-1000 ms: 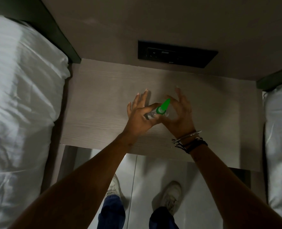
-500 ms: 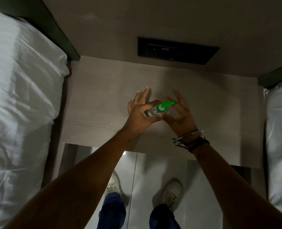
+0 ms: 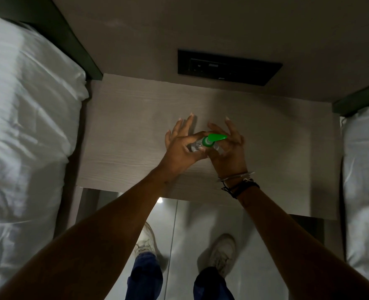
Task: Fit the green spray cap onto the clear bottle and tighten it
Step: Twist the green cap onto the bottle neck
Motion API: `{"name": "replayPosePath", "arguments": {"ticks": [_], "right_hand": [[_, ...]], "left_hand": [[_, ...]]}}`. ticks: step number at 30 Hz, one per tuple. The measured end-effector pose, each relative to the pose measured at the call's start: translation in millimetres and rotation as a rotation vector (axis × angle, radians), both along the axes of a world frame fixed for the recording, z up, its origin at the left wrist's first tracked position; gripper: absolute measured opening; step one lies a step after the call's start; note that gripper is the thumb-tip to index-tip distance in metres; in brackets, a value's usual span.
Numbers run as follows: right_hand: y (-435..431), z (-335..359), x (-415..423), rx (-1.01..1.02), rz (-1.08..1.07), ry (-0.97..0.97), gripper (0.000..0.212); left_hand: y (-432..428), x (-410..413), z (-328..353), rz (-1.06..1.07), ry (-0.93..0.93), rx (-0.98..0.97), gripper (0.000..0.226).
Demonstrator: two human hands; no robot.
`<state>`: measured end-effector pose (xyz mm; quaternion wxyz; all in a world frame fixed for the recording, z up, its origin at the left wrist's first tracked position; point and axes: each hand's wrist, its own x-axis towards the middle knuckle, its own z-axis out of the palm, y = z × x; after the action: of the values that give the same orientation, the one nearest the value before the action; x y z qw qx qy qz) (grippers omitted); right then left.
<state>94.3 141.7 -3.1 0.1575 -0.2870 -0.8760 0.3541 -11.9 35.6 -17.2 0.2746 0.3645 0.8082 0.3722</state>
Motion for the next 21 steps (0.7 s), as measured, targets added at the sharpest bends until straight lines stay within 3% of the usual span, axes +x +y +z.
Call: {"name": "replayPosePath", "arguments": {"ticks": [5,9,10,15,21], "right_hand": [[0,5,3,0.000,-0.013,-0.061,0.033],[3,13,18,-0.068,-0.068,-0.127,0.082],[5,16,21,-0.061,-0.059,-0.110,0.084],[12,36,17,0.100,-0.013,-0.052,0.022],[0,46,9,0.347,-0.064,-0.112,0.034]], "left_hand": [[-1,5,0,0.027,-0.016,0.009,0.045],[-1,8,0,0.029,-0.013,-0.017,0.047],[-1,8,0,0.025,-0.021,-0.021,0.049],[-2,7,7,0.011,-0.051,-0.008,0.054],[-1,7,5,0.046,-0.072,-0.014,0.051]]}}
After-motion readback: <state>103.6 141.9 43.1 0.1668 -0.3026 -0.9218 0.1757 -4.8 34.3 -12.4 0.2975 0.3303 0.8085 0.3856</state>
